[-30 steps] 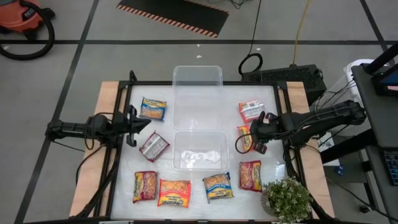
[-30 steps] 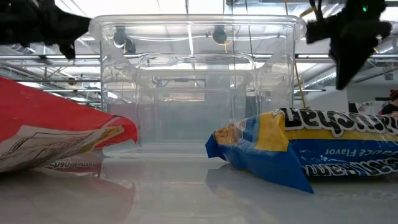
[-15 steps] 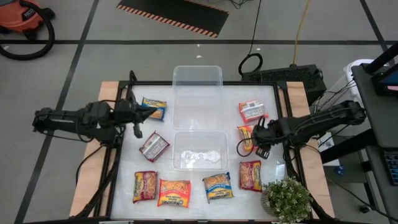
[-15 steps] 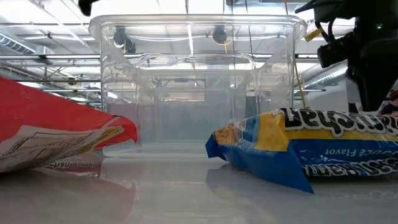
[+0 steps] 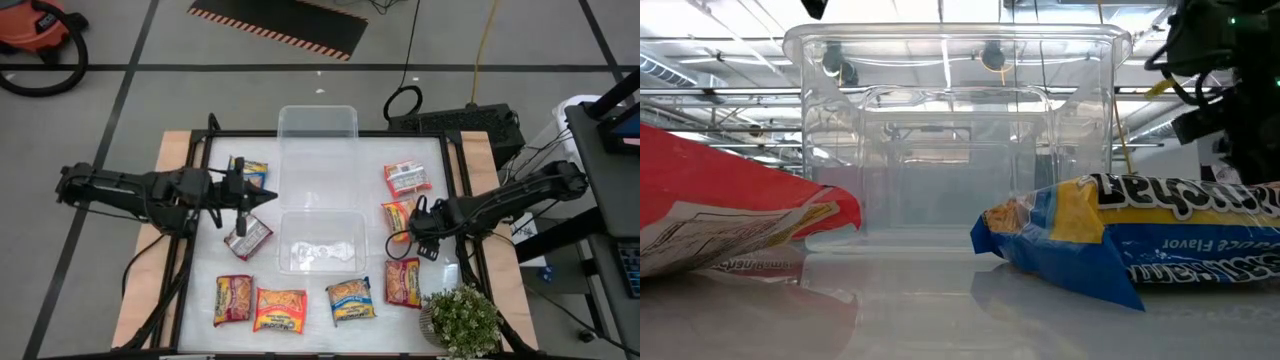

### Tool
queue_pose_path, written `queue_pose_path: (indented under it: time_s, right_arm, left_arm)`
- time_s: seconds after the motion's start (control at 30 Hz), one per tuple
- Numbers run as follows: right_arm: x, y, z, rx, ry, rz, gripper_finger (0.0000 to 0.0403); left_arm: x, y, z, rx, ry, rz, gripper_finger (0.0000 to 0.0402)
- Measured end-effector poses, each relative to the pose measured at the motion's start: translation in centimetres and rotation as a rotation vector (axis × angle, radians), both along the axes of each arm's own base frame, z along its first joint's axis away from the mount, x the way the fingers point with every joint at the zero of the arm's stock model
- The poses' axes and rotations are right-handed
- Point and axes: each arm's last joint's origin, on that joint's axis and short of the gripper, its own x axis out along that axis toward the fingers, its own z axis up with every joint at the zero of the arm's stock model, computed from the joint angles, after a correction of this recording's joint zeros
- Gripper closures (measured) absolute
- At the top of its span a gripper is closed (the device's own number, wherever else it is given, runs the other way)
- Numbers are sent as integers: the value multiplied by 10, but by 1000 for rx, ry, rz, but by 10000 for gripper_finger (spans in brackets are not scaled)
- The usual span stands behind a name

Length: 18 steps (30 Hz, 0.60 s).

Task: Sort Maruchan noodles
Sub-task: Put the middle orange noodle pack into the top transparent bin

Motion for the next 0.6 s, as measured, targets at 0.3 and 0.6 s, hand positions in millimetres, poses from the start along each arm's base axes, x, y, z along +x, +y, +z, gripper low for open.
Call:
queue_pose_path:
  time_s: [0.3,0.6]
  right_arm:
    - [0,0,-20,10,-79,6,149]
    - [0,-1,-29,9,-123,4,155]
  left_arm:
    - [-1,0,1,37,-1,-11,396]
    - [-1,0,1,76,1,-19,396]
